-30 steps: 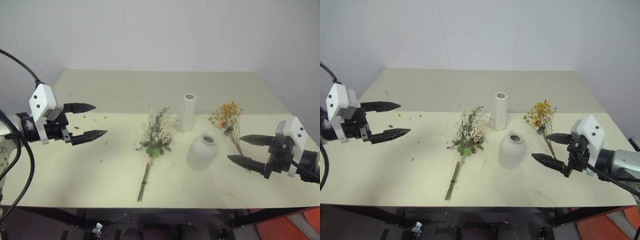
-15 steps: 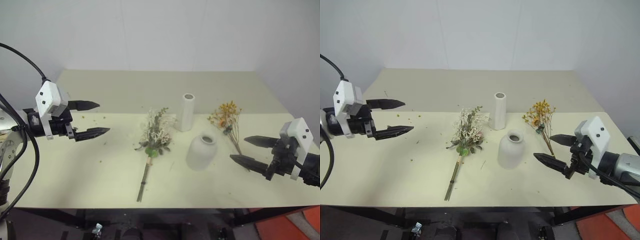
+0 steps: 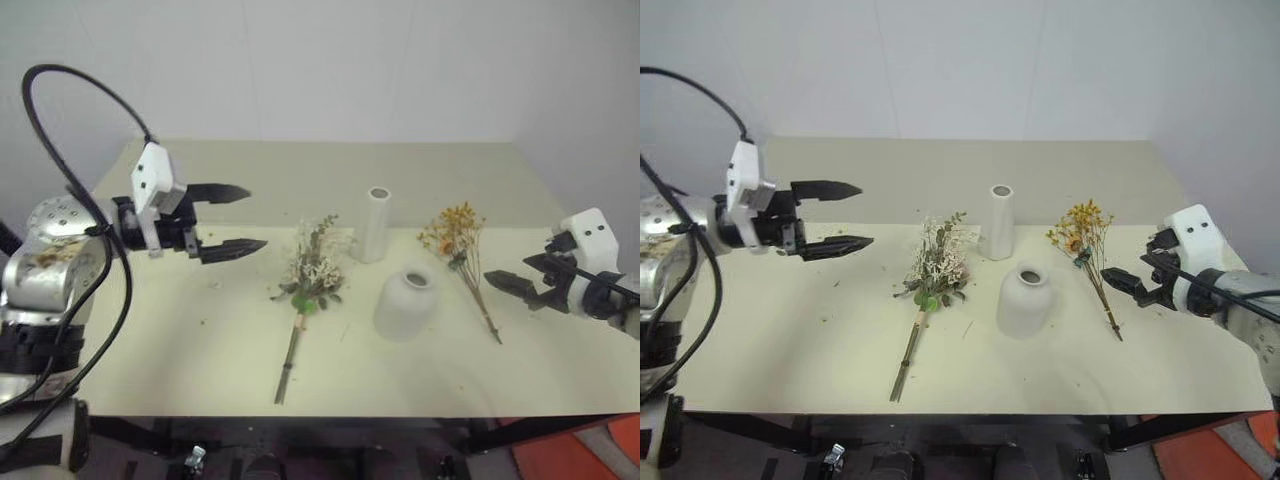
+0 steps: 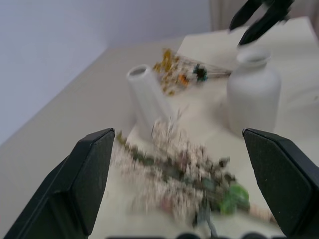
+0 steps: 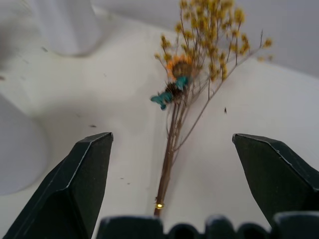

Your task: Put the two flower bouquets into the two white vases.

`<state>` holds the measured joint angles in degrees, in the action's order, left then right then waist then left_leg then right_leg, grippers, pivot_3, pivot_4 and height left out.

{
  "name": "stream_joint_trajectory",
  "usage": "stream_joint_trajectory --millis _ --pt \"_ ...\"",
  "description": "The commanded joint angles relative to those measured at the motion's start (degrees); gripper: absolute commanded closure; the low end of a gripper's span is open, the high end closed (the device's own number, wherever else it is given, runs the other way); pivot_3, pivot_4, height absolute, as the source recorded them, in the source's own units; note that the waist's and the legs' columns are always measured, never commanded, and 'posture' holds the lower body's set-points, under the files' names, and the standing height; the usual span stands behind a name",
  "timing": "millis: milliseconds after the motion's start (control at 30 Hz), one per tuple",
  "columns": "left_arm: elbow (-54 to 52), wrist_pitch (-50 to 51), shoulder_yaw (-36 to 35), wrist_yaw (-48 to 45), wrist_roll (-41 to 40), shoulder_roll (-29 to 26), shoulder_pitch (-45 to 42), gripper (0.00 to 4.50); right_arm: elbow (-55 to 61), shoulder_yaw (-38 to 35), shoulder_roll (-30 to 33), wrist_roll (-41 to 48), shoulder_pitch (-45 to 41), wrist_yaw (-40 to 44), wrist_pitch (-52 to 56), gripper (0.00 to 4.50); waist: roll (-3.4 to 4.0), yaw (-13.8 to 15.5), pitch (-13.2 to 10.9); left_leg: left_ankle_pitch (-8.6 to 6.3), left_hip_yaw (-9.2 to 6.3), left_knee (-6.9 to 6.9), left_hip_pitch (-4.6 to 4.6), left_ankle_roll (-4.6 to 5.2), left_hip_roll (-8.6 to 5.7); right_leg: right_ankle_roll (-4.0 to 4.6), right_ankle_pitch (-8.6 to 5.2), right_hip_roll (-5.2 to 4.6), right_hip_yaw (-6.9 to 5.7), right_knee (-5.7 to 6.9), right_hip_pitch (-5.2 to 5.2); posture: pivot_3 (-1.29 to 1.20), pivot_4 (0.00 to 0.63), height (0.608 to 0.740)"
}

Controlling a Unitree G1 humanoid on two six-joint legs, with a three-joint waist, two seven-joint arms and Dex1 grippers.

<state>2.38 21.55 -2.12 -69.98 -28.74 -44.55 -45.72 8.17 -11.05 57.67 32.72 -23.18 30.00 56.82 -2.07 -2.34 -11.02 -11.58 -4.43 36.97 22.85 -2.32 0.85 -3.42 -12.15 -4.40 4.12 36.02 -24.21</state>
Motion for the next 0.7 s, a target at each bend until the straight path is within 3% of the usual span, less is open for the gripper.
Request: stream_joint_trajectory --millis 33,167,233,300,600,633,700 --pt "3.60 -3.24 5.54 -1.44 3.38 5.27 -5.84 0.02 -6.80 6.30 -1.47 -4.69 -7.18 1.13 -0.08 0.00 0.00 -0.04 0.00 0.00 0.00 0.03 0.03 0.00 -0.03 0.01 0.06 -0.02 0.01 -0.03 0.01 0.00 0.150 0.740" --pt "8.13 -6.26 9.39 -2.41 7.35 9.45 -8.56 0.02 -14.74 11.36 -4.17 -8.50 -12.93 3.29 -1.27 0.00 0.00 -0.37 0.00 0.00 0.00 0.02 0.04 0.01 -0.02 0.04 0.13 0.00 0.02 -0.07 -0.02 0.00 0.150 0.740" --pt "8.31 -6.87 10.00 -3.47 7.85 10.04 -8.28 0.00 -18.48 12.32 -5.26 -10.09 -14.66 3.92 -1.81 0.38 0.03 -0.65 -0.02 0.00 0.00 -0.01 0.06 0.02 -0.01 0.30 0.28 0.02 0.04 -0.03 -0.10 0.00 0.150 0.740" --pt "7.56 -6.61 9.89 -4.20 7.48 10.43 -7.76 0.00 -22.44 12.75 -6.40 -11.58 -16.06 4.75 -3.12 0.93 0.04 -0.67 -0.02 0.00 -0.02 -0.01 0.10 0.02 -0.01 0.34 0.31 0.02 0.04 0.00 -0.15 0.00 0.150 0.740" --pt "5.02 -5.26 8.84 -4.04 7.66 10.11 -5.57 0.00 -35.68 13.76 -11.86 -17.09 -21.94 8.29 -9.60 4.22 0.05 -1.06 -0.03 0.00 -0.03 0.01 0.03 0.02 -0.01 0.33 0.31 0.02 0.03 0.01 -0.08 0.00 0.150 0.740" --pt "4.61 -5.08 8.60 -4.01 7.53 9.95 -5.27 0.00 -36.22 14.04 -12.17 -17.55 -22.34 8.88 -9.78 4.49 0.06 -1.11 -0.04 0.00 -0.03 0.01 0.04 0.02 -0.02 0.33 0.31 0.01 0.03 0.01 -0.08 0.00 0.150 0.740" --pt "3.86 -4.69 8.30 -3.80 7.39 9.73 -4.76 0.00 -37.12 14.39 -12.54 -18.61 -22.76 9.55 -10.46 4.49 0.06 -1.13 -0.04 0.00 -0.04 0.02 0.06 0.02 -0.02 0.33 0.31 0.00 0.03 0.00 -0.09 0.00 0.150 0.740"
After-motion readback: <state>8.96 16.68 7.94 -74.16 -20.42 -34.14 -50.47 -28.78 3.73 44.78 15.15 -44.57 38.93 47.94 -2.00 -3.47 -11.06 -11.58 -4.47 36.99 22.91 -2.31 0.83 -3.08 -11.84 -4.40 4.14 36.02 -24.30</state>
